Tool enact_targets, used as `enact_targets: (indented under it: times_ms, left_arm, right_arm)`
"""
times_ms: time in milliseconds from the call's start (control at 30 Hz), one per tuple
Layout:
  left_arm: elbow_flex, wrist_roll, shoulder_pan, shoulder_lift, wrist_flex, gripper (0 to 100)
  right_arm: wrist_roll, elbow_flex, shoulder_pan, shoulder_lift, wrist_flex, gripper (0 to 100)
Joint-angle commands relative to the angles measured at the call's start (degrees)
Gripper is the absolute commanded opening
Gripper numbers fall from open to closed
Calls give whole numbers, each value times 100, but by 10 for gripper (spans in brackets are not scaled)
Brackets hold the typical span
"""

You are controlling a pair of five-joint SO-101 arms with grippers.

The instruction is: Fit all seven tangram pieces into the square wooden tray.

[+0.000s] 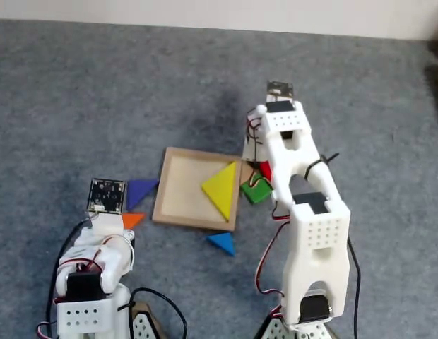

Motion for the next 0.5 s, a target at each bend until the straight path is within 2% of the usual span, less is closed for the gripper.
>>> enact_targets:
  times_ms: [0, 133, 267, 467]
  left_arm:
    - [110, -44, 48, -251, 9, 5]
    - [110, -44, 48, -251, 9, 5]
    - [110, -44, 48, -251, 9, 5]
    - [110, -44, 48, -251, 9, 5]
  right_arm:
    - [-9, -303, 154, -110, 66, 279]
    - [62, -321, 330, -110, 84, 225]
    - [396, -303, 382, -145, 101, 221]
    - [440, -338, 382, -163, 505, 221]
